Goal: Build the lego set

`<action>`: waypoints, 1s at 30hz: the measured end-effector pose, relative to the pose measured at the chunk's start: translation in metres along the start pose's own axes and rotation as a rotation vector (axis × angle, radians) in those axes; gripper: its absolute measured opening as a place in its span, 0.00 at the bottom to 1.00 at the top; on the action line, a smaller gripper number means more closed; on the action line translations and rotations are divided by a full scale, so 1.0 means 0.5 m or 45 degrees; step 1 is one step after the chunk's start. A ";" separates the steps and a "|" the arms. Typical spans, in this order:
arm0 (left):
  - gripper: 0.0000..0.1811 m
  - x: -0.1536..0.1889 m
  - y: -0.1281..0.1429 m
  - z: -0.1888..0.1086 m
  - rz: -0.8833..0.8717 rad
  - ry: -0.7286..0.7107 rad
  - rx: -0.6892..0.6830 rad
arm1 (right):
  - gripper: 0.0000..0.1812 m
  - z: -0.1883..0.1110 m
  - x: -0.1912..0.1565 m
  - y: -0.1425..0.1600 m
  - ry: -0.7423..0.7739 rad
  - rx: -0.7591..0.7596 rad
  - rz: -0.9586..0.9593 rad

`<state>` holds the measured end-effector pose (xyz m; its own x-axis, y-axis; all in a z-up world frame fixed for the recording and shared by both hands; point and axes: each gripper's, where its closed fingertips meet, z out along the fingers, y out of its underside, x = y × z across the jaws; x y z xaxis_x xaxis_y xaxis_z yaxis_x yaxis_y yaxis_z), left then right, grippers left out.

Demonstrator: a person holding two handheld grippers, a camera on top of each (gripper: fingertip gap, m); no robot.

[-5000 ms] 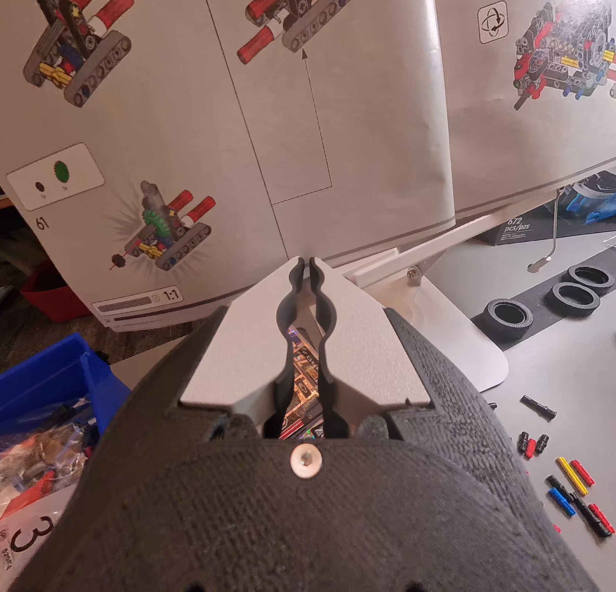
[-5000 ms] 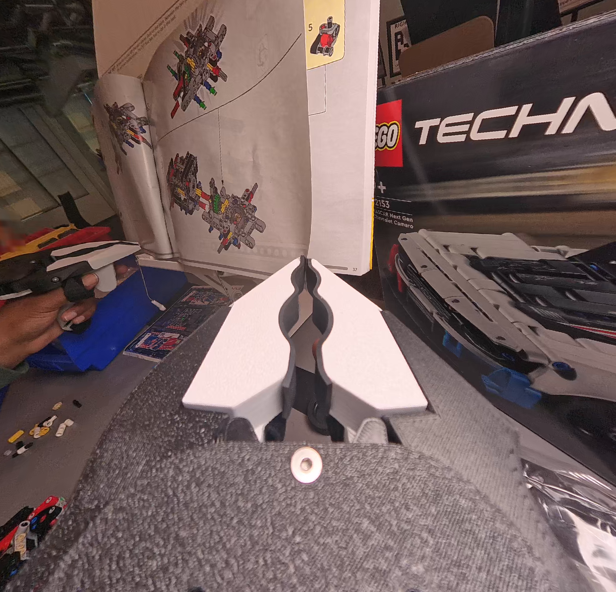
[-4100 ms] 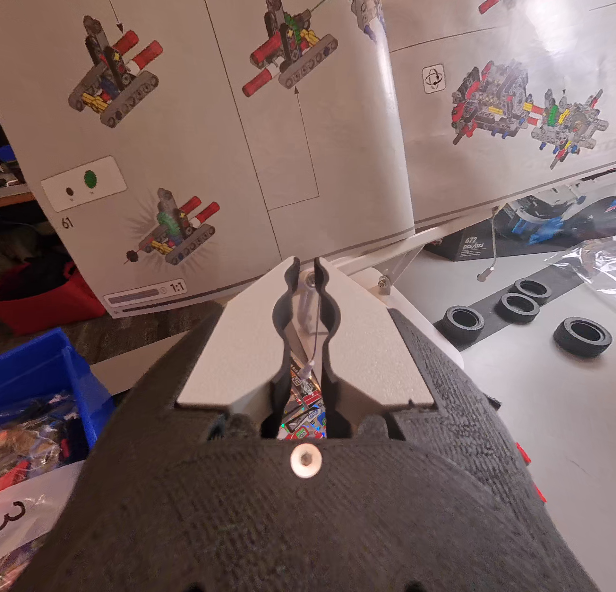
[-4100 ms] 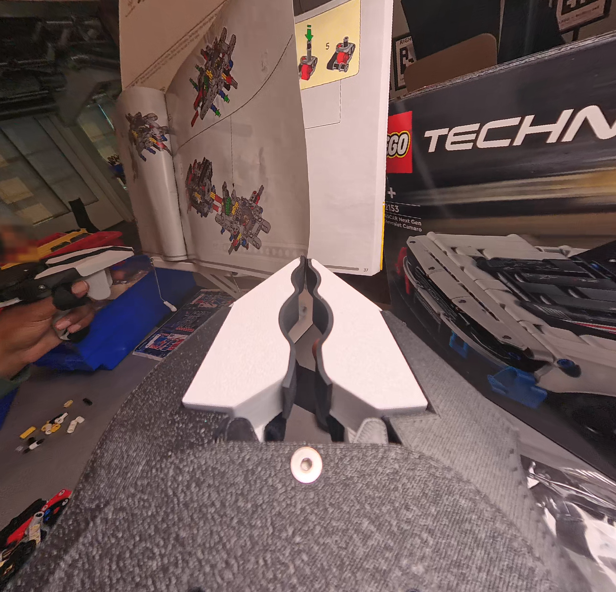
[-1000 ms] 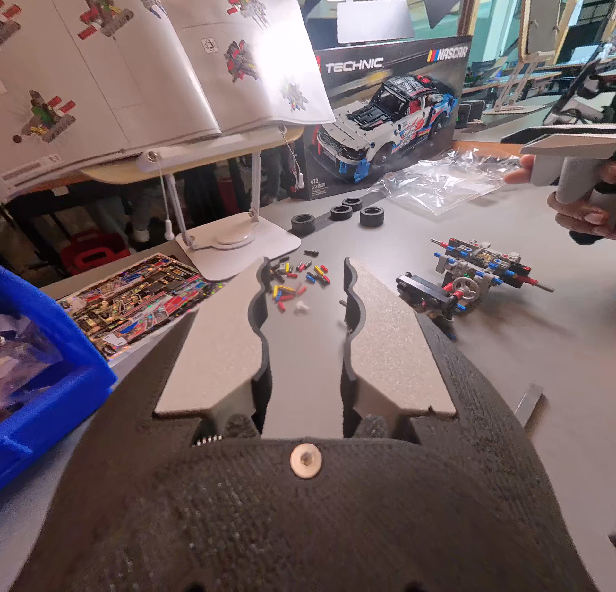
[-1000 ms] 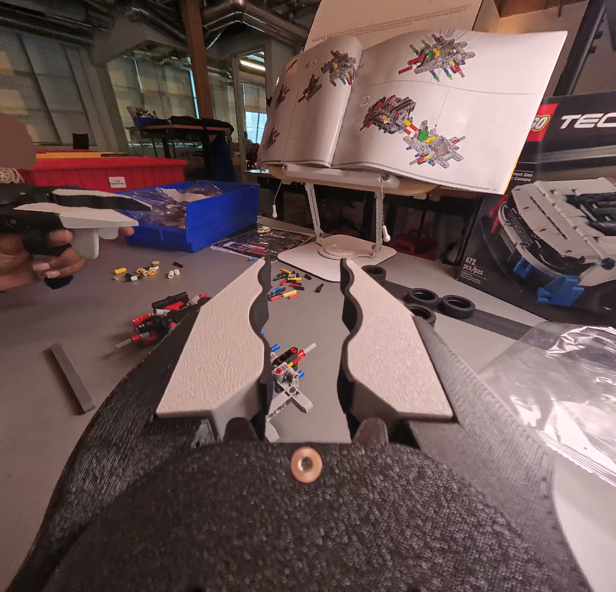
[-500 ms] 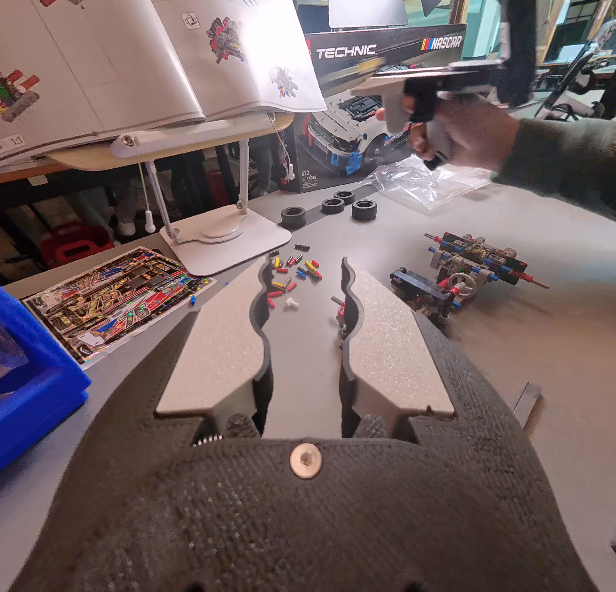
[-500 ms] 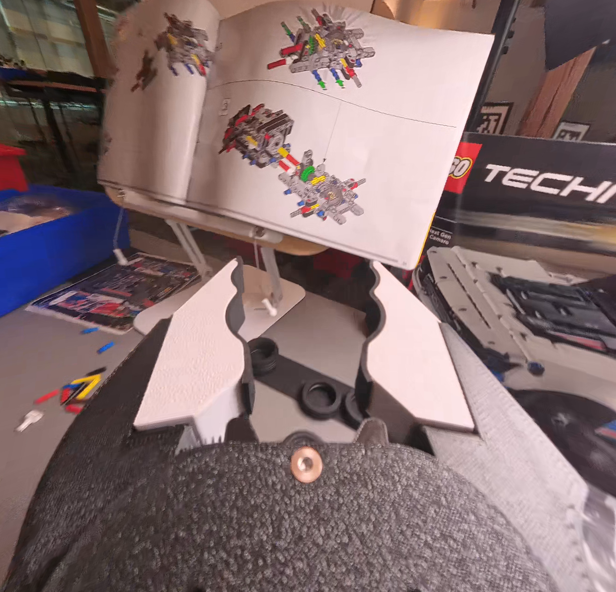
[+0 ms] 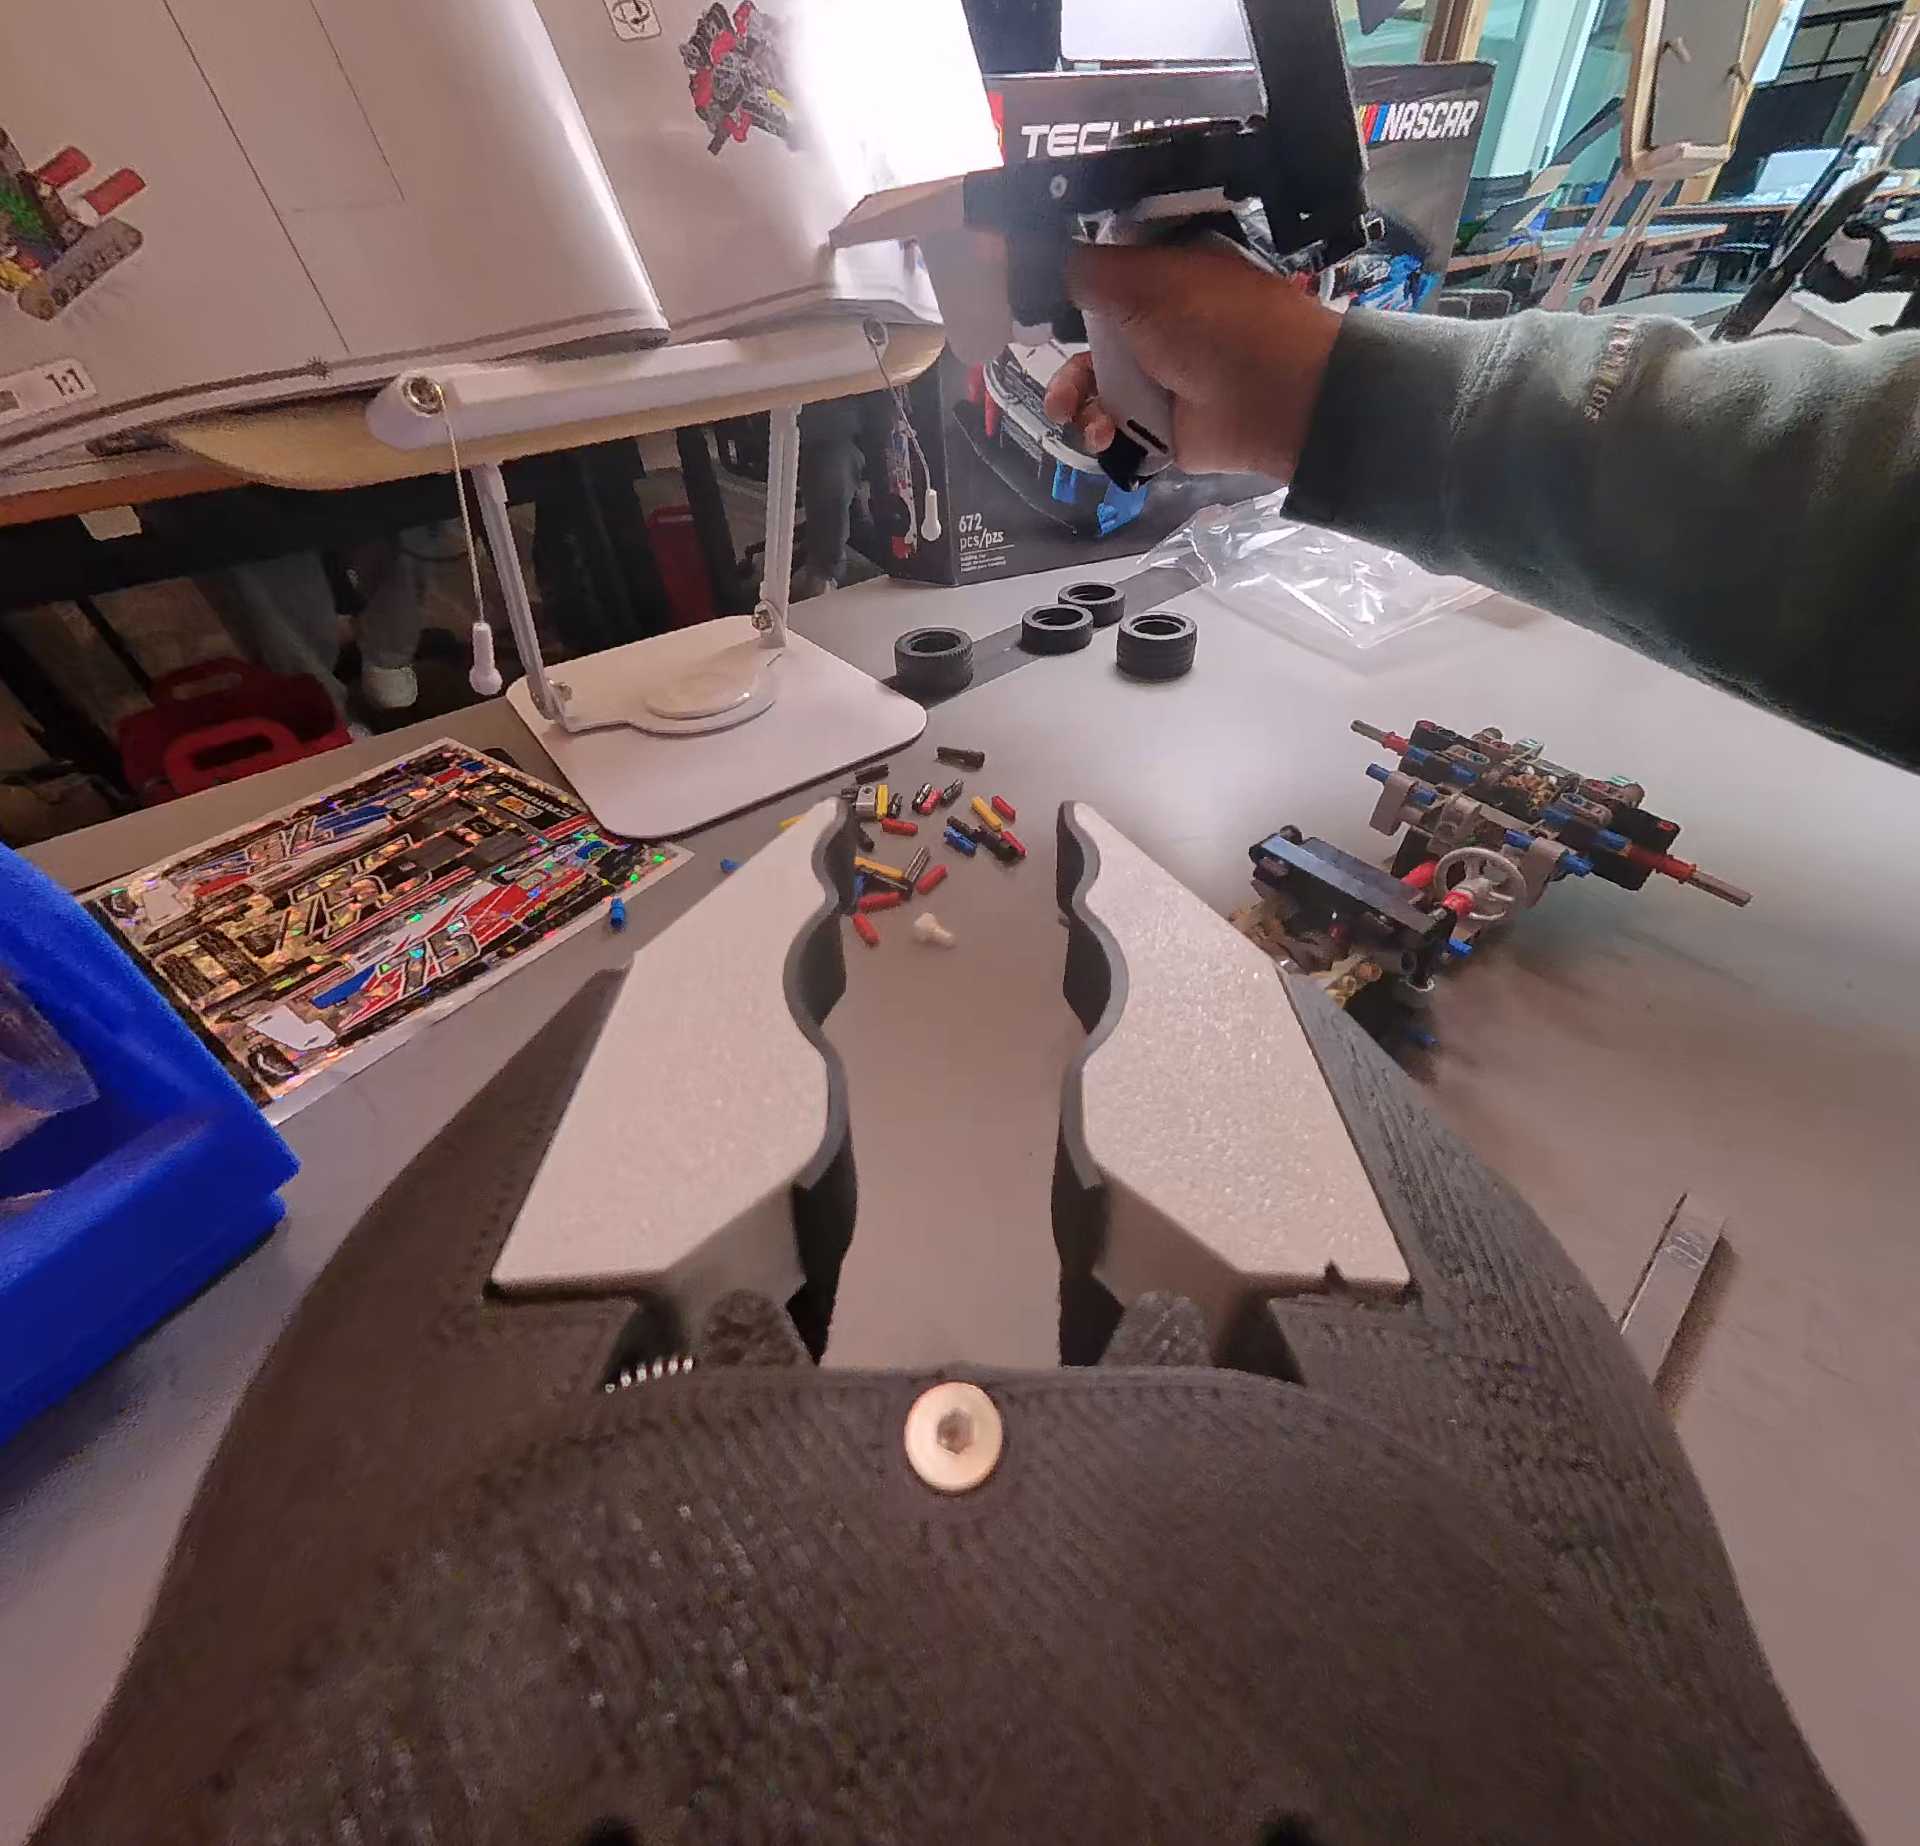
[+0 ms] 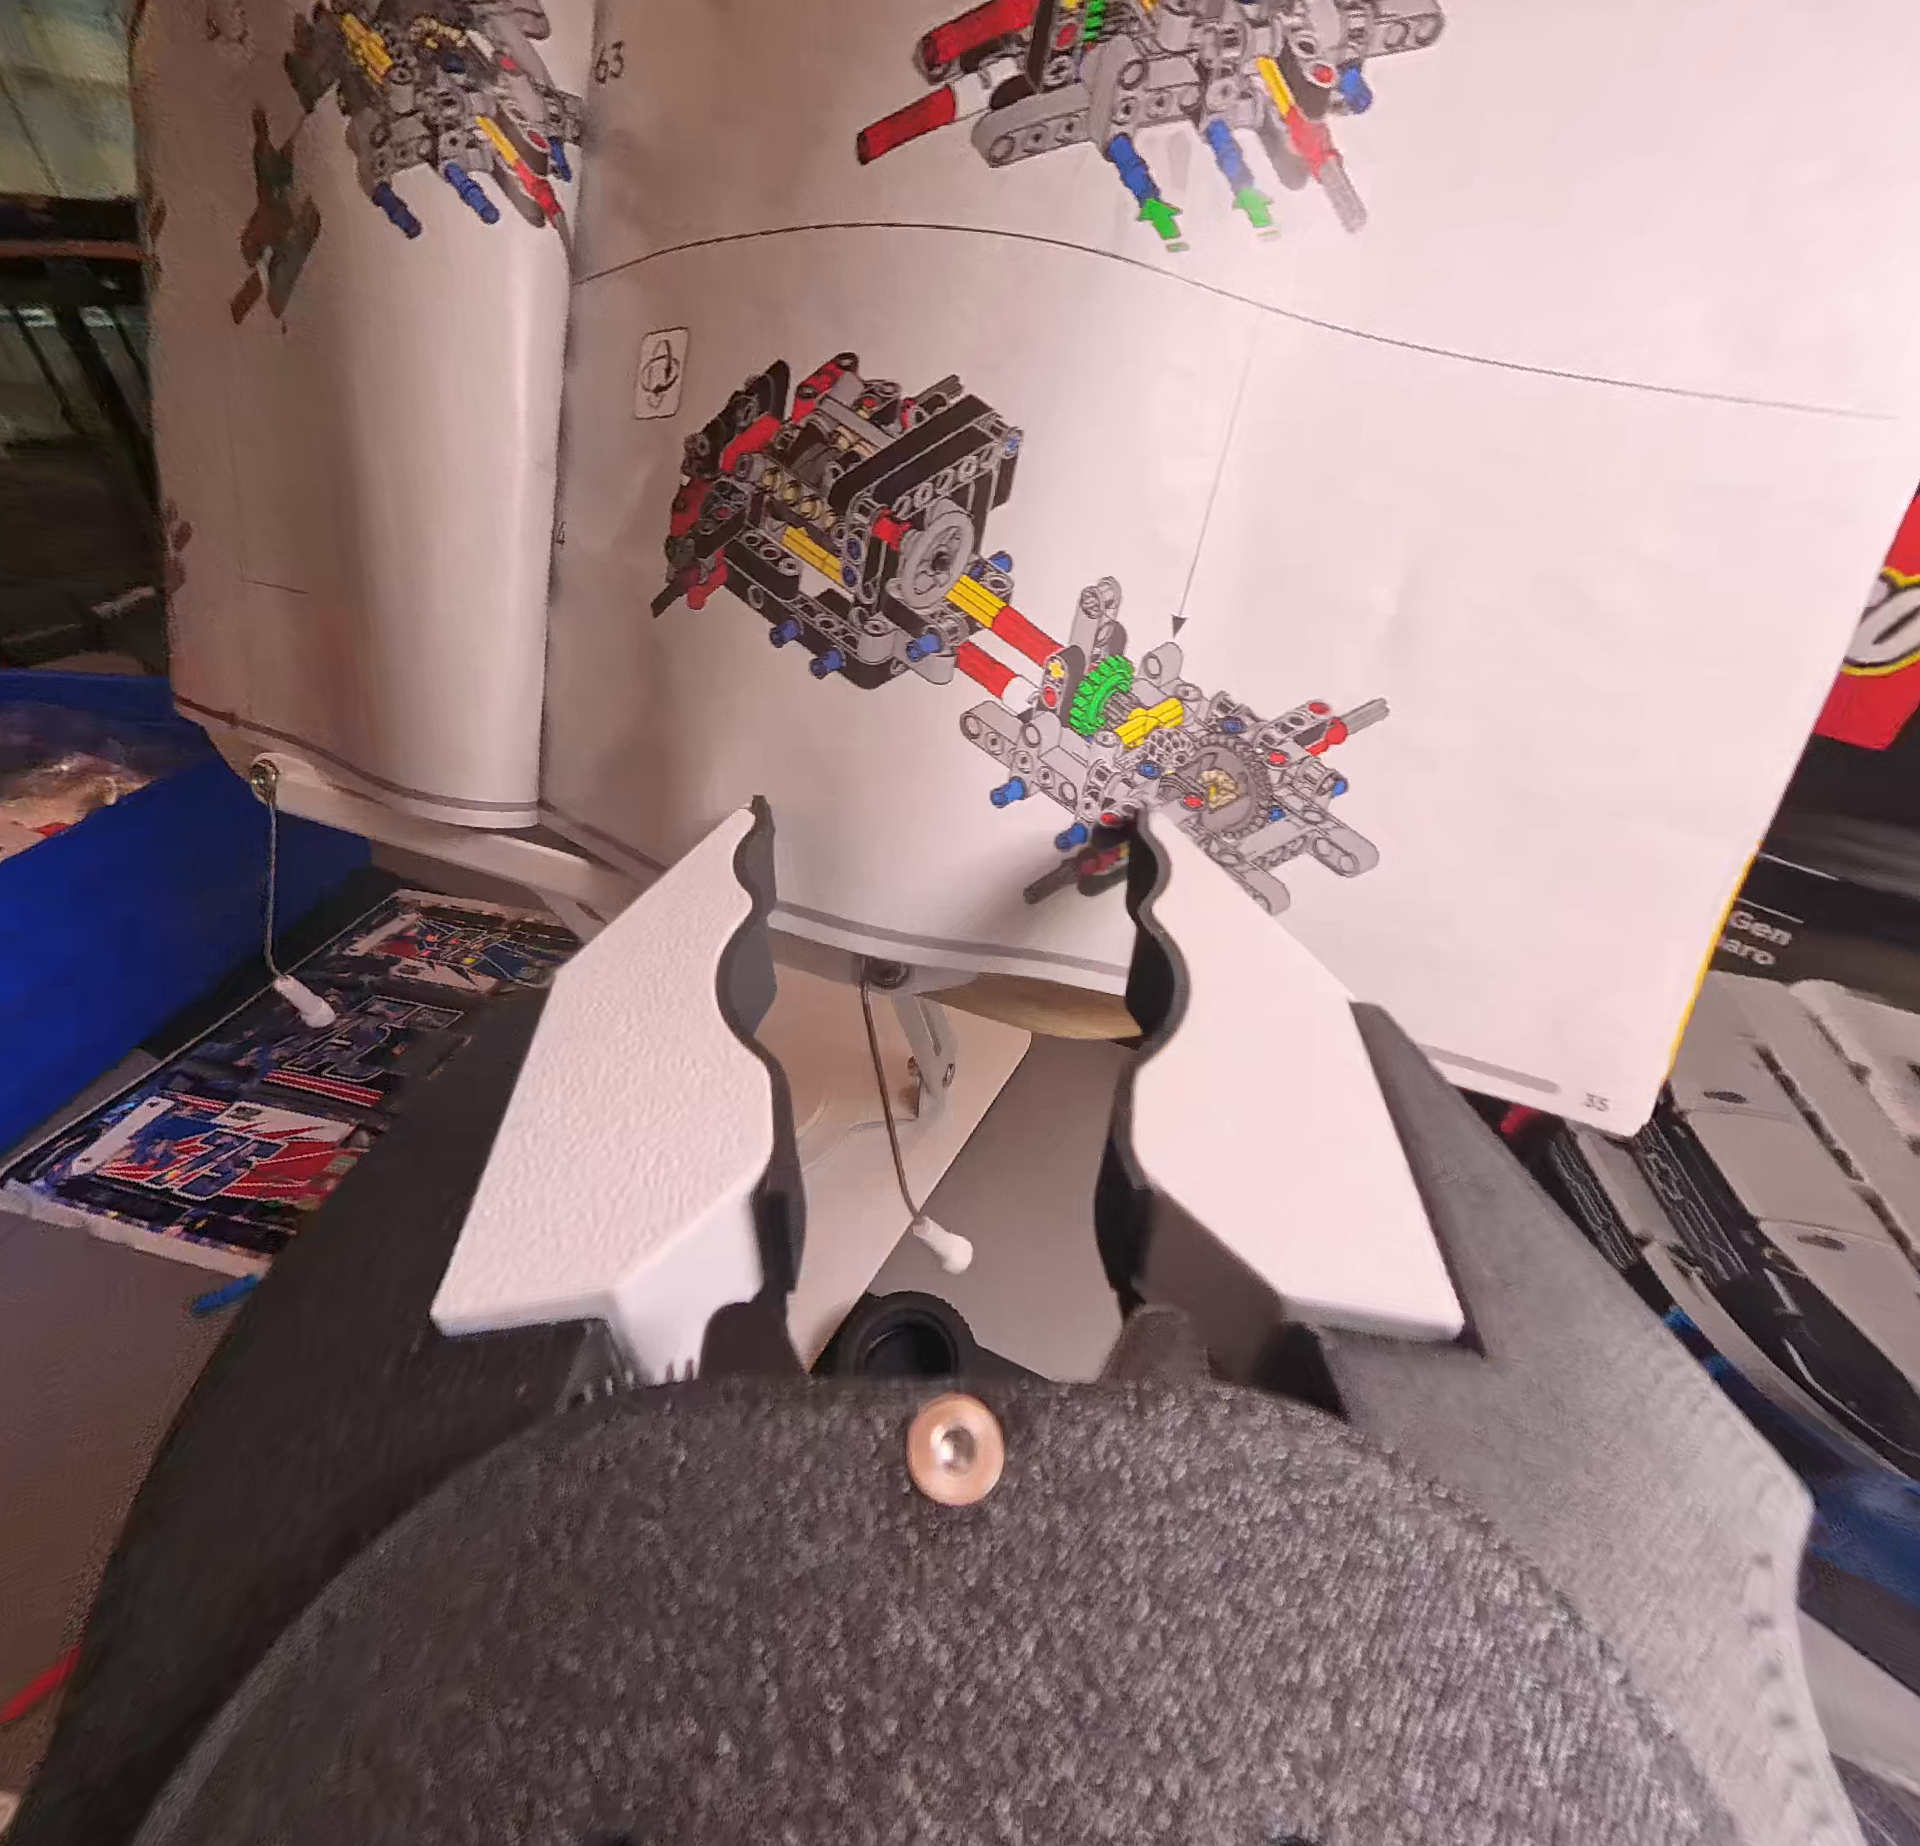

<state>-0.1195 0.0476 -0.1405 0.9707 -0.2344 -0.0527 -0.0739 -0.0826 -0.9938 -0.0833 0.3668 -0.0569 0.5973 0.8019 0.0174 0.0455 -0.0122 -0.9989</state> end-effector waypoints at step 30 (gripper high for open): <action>0.10 -0.161 -0.314 0.431 -0.281 0.066 -0.014 | 0.14 -0.048 -0.221 -0.029 -0.161 0.239 -0.691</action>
<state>-0.1368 0.2879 -0.0014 0.9505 -0.2591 0.1712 0.1361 -0.1481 -0.9796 -0.1305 0.2640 -0.0431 0.4275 0.7288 0.5349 0.1689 0.5168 -0.8393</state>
